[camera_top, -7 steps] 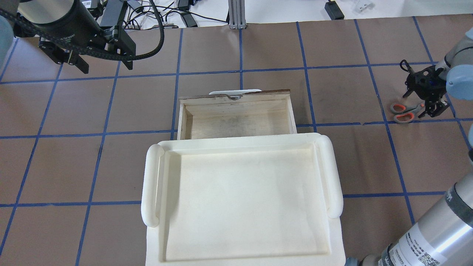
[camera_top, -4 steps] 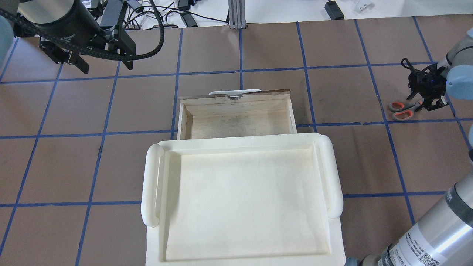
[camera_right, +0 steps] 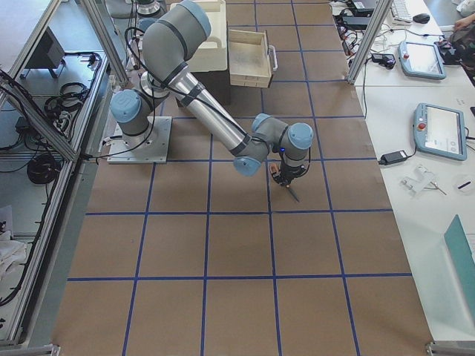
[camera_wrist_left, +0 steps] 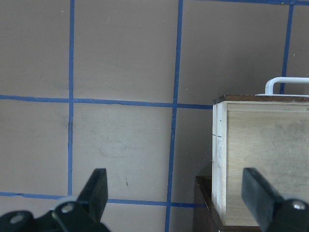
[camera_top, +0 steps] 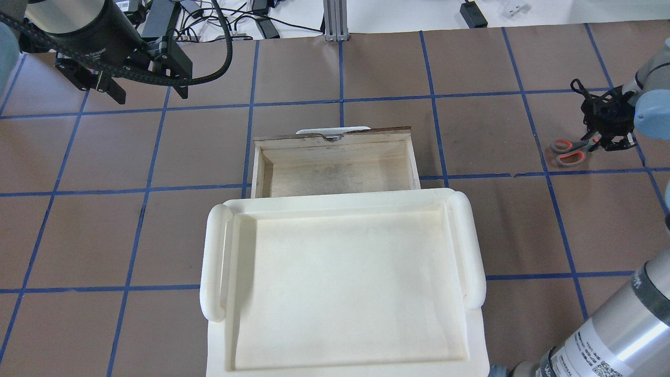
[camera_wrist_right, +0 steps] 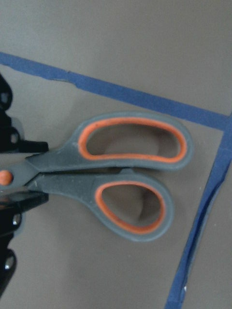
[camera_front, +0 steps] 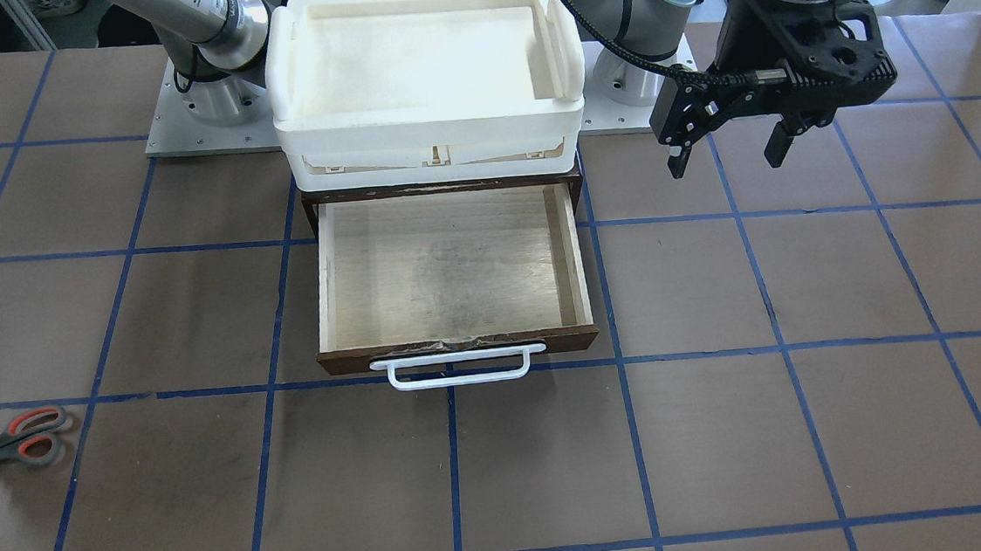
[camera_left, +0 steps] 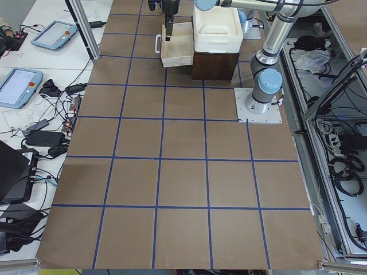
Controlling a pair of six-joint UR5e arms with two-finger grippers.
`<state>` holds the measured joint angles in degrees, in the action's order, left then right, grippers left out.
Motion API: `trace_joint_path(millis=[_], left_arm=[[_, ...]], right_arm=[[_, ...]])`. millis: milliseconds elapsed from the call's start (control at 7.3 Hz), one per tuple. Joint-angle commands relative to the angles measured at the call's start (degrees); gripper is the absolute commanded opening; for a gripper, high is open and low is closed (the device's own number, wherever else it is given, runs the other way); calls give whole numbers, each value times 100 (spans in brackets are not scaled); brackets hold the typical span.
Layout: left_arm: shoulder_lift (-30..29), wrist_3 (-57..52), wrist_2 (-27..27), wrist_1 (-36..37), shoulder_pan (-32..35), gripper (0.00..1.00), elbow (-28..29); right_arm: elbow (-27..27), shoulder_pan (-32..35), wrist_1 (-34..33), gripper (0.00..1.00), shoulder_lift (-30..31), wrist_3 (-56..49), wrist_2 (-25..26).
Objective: Put scissors in drawer and close it
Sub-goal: 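Lower the right gripper and grasp the scissors by the handles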
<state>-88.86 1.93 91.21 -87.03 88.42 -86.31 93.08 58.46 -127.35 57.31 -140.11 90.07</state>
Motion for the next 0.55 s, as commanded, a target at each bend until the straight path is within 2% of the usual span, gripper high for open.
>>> trace_joint_path(millis=[0, 137, 274, 411], left_arm=[[0, 0, 2, 2, 0, 100, 0], [0, 0, 2, -7, 0, 100, 0], [0, 0, 2, 2, 9, 100, 0], [0, 0, 2, -7, 9, 100, 0]], right_arm=[[-9, 68, 78, 0, 315, 45, -6], [0, 173, 131, 0, 560, 54, 28], [-9, 322, 679, 0, 910, 185, 28], [-9, 611, 1451, 0, 1332, 1100, 46]])
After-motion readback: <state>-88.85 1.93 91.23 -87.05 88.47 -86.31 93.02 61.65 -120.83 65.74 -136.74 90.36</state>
